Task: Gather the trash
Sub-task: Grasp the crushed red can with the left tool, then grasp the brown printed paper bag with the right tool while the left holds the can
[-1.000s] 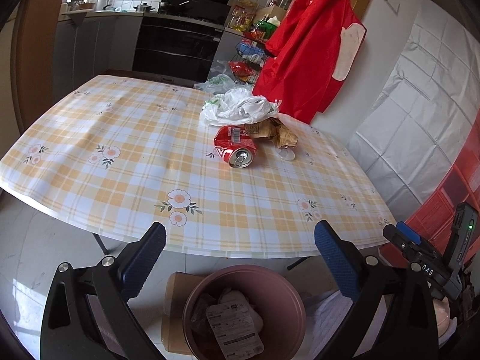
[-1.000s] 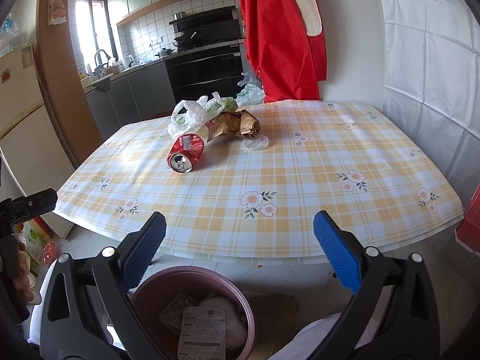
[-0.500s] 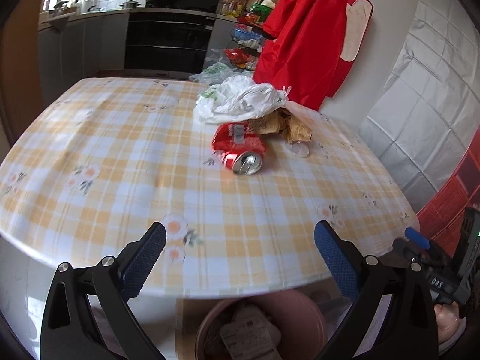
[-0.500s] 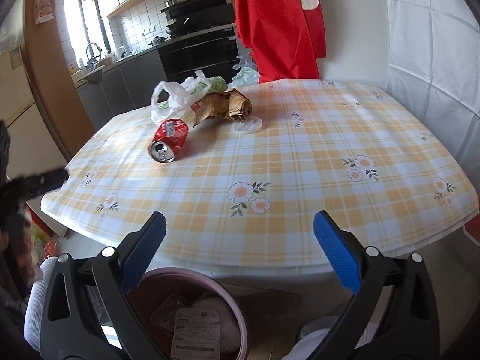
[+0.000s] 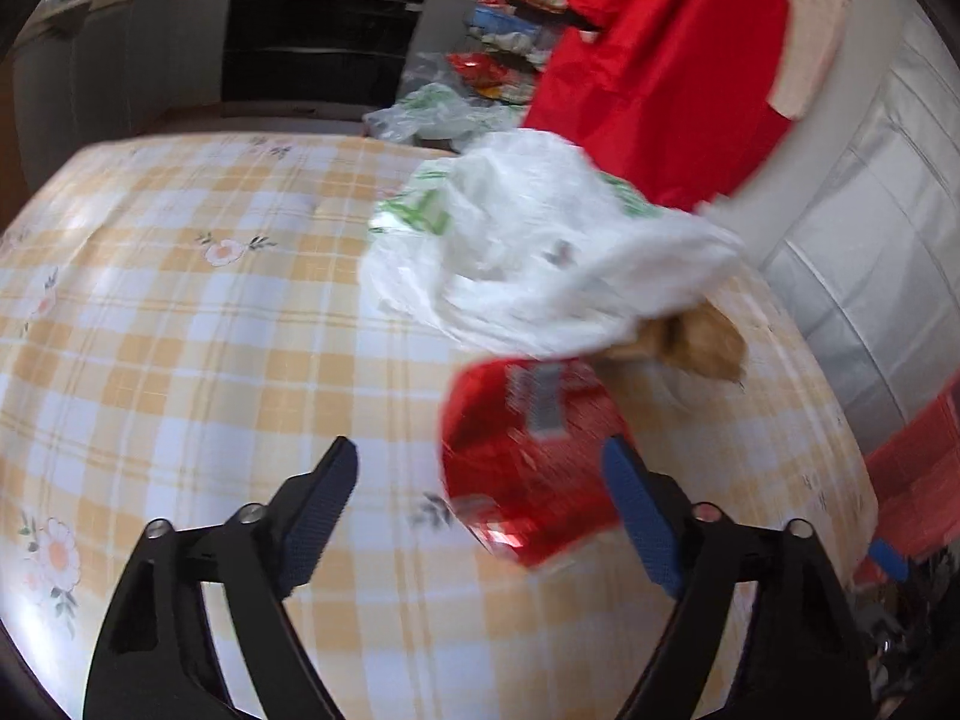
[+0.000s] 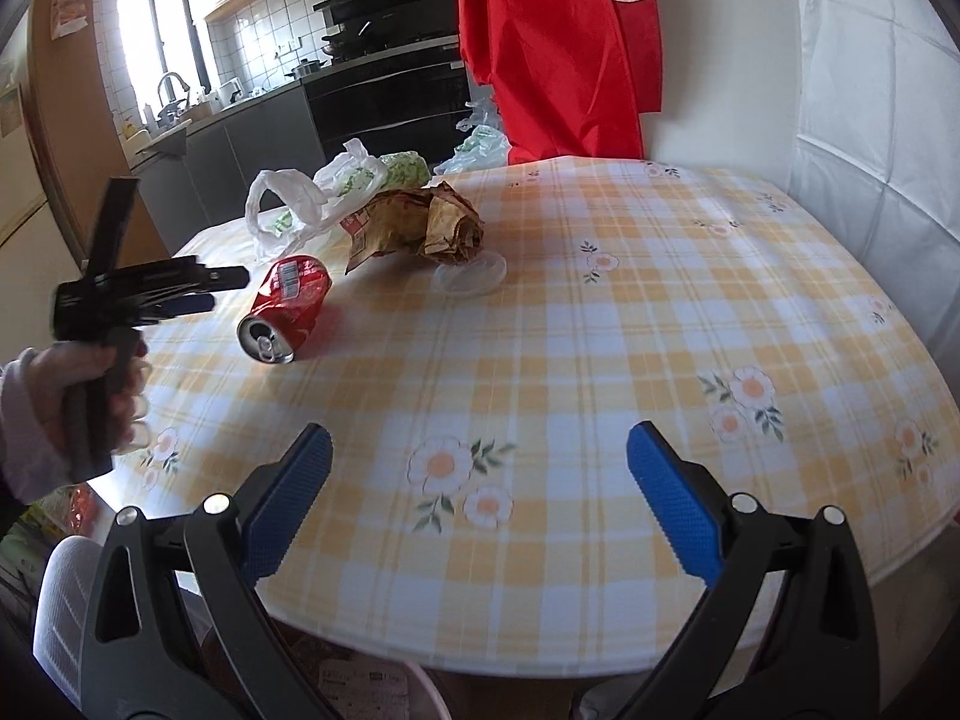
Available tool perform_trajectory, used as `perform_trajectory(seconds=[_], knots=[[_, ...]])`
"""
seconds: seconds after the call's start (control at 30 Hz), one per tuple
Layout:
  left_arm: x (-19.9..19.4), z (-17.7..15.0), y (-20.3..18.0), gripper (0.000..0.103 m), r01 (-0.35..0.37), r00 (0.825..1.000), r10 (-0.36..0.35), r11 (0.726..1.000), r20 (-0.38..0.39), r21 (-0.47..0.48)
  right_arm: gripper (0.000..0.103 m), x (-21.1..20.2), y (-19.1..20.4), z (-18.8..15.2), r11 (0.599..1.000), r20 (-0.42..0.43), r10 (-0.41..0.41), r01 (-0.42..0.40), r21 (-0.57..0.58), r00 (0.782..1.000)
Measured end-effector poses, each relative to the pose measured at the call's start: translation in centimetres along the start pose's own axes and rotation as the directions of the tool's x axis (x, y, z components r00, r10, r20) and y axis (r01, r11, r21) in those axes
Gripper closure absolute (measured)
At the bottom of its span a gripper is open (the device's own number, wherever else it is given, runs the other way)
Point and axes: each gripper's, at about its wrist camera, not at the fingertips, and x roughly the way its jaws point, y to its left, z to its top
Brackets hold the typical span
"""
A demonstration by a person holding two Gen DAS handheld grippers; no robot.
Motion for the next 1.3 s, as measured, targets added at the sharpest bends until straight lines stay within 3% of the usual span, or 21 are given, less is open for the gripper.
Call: perform_trajectory(seconds=[0.13,0.4,0.47,0.53,0.63,0.7,0.87,0.97,1.1,1.3], knots=[[2.7,0.7,2.1,0.041,0.084,0.995,-0.089,0.991,-0.047,-0.100,0.006,1.1,0.2,0.8,1.000,-0.009,-0.003,0.003,-0.019,1.000],[4.8,0.1,1.8,0.045,0.224,0.967,-0.235,0.968,-0.098,-0.111,0.006,2.8,0.1,2.0,0.999,-0.017,-0.003,0.002,-0.037,1.000],[5.0,-0.1,1.5,0.053,0.248,0.958,-0.261,0.962,-0.119,-0.112,0.006,3.1,0.1,2.4,0.999,-0.010,0.004,-0.004,-0.043,1.000],[4.9,-0.4,1.2,0.072,0.262,0.954,-0.273,0.960,-0.121,-0.103,0.006,3.5,0.1,3.2,0.998,0.009,0.011,-0.011,-0.054,1.000],[3.2,-0.3,0.5,0.091,0.263,0.959,-0.269,0.962,-0.092,-0.073,0.006,3.7,-0.2,4.2,0.997,0.044,0.062,-0.060,-0.051,0.997],[1.3,-0.4,-0.2,0.097,0.257,0.964,-0.258,0.966,-0.061,-0.026,0.006,4.2,-0.1,5.3,0.995,0.069,0.085,-0.081,-0.058,0.994],[-2.5,-2.2,-1.2,0.097,0.257,0.966,-0.256,0.966,-0.035,0.036,0.007,7.1,0.5,8.9,0.990,0.090,0.103,-0.093,-0.108,0.991],[-4.5,-3.8,-1.2,0.097,0.233,0.972,-0.233,0.971,-0.005,0.057,0.011,9.5,1.0,10.8,0.990,0.123,0.020,-0.002,-0.144,0.992],[-7.2,-5.1,-2.0,0.097,0.114,0.988,-0.129,0.980,0.084,0.163,0.018,14.2,1.5,13.6,0.991,0.054,0.012,-0.005,-0.137,0.998],[-9.6,-6.0,-1.1,0.097,0.109,0.981,-0.129,0.985,0.143,0.135,0.022,18.8,1.7,15.5,0.998,-0.021,0.046,-0.046,-0.034,0.999]])
